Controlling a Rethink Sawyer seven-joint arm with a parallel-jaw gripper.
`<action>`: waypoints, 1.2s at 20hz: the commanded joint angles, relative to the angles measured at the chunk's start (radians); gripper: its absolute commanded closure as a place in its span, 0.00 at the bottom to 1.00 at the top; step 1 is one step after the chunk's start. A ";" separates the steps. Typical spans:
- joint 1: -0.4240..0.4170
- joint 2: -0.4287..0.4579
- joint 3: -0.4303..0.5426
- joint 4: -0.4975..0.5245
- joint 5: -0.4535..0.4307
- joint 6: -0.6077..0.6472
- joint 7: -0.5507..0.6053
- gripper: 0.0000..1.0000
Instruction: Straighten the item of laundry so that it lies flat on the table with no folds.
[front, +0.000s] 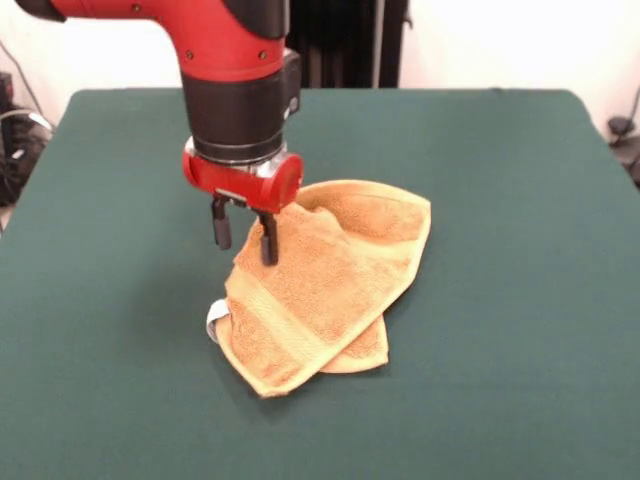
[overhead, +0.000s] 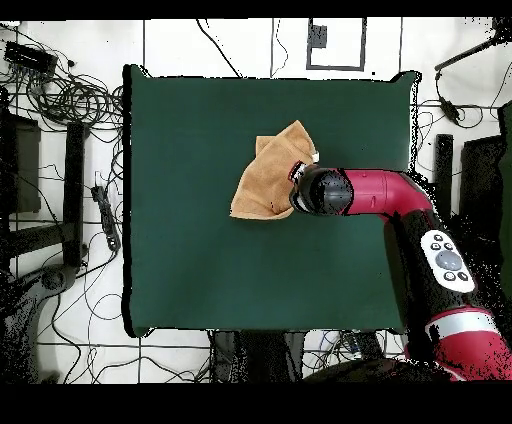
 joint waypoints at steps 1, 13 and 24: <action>0.024 0.074 0.106 0.035 -0.046 0.033 -0.245 0.00; 0.035 0.115 0.106 -0.021 -0.090 -0.008 -0.254 0.00; 0.150 0.200 0.057 -0.227 -0.118 0.029 -0.152 0.00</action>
